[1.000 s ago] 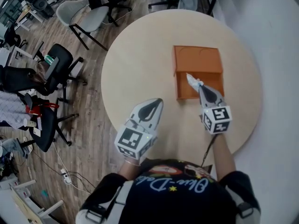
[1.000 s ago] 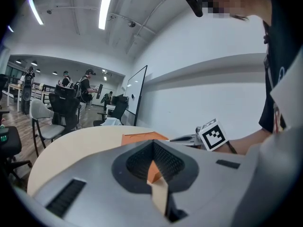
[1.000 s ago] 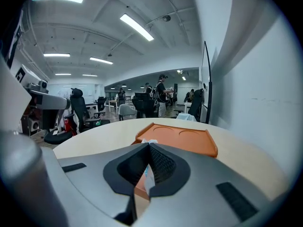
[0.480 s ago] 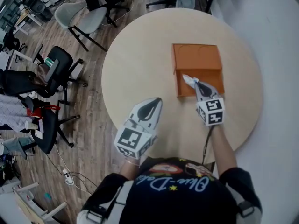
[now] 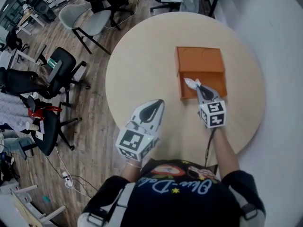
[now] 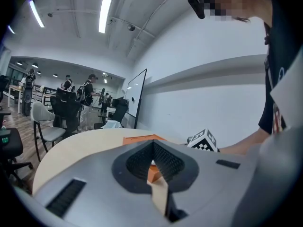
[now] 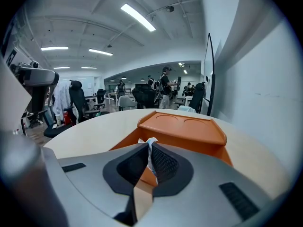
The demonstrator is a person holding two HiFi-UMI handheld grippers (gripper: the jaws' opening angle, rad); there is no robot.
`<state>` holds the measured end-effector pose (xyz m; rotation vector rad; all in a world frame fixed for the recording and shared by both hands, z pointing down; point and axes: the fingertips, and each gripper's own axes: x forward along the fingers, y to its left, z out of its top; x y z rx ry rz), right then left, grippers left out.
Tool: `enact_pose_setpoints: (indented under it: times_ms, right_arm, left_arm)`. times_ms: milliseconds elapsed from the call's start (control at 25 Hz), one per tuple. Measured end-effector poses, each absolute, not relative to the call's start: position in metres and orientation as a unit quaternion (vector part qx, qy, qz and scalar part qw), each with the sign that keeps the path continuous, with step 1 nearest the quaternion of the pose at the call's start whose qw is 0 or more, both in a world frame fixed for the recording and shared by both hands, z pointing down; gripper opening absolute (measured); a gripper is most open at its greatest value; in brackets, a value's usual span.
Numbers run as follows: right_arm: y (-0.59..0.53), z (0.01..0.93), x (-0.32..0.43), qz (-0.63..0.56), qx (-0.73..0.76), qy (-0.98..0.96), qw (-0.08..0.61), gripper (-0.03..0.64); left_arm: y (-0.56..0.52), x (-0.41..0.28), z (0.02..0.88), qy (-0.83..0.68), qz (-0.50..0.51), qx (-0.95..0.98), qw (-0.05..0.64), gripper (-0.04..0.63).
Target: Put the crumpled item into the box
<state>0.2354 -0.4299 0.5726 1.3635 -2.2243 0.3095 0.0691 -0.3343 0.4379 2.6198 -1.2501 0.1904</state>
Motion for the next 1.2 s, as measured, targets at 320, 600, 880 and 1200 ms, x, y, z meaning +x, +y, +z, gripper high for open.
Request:
enact_pose_setpoints:
  times_ms: [320,600,880,1200]
  right_arm:
    - [-0.421,0.565,0.238,0.114,0.499,-0.82,0.255,0.058]
    - [-0.4,0.507,0.244,0.097,0.523,-0.829,0.173,0.058]
    - [-0.369,0.459,0.253,0.084,0.537,-0.833,0.102,0.0]
    - [-0.338,0.424,0.251,0.072,0.532,-0.839,0.082,0.0]
  left_arm:
    - [-0.328,0.071,0.43,-0.425,0.062,0.897,0.104,-0.008]
    - [-0.319,0.073,0.423,-0.423,0.057,0.899,0.096,-0.008]
    - [-0.313,0.078,0.418,-0.419,0.057,0.902,0.086,-0.008]
    - [-0.313,0.084,0.409,-0.414,0.058,0.905,0.08,-0.008]
